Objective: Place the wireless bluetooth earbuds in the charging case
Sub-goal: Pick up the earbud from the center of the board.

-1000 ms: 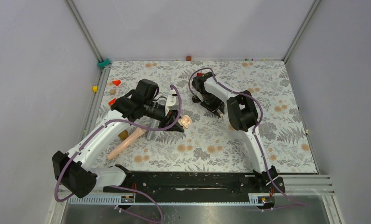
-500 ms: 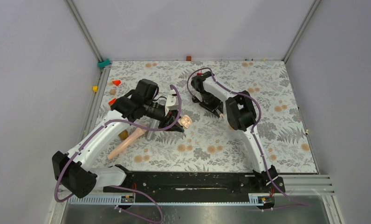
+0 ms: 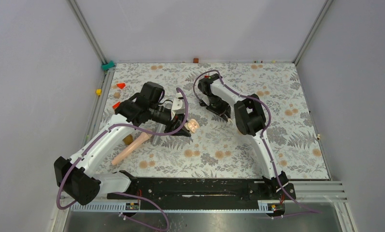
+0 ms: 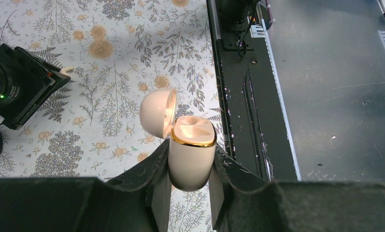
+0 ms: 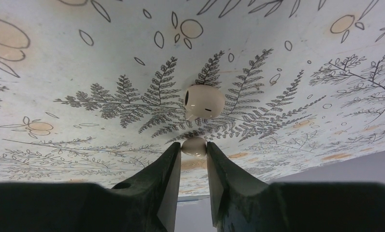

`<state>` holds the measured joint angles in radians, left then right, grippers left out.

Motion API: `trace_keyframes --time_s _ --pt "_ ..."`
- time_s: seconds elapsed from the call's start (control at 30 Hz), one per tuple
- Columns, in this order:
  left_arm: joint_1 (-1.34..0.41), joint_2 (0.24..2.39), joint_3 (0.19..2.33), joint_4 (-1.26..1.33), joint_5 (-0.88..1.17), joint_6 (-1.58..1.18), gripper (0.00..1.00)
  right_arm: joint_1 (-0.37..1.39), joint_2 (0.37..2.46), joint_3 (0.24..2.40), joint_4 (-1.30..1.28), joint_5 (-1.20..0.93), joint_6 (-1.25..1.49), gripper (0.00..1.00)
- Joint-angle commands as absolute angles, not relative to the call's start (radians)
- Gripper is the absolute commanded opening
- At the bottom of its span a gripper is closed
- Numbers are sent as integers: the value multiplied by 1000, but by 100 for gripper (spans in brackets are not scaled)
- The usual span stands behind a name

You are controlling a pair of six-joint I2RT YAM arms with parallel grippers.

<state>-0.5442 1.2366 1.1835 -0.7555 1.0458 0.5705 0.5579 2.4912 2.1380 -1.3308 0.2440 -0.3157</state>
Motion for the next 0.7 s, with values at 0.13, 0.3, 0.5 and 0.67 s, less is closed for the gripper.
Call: trace_keyframes --time_s 0.13,0.3,0.5,0.67 --pt "-539 1201 1213 -737 1080 577 0 574 2495 2145 -1369 230 -349 37" --pt "-538 1202 1212 -736 1081 577 0 573 2494 2137 -1367 220 -351 37" --pt "-538 1201 1212 -737 1083 576 0 574 2496 2128 -1371 204 -350 37" --pt "-537 1201 1214 -737 1082 576 0 573 2489 2118 -1365 209 -350 40"
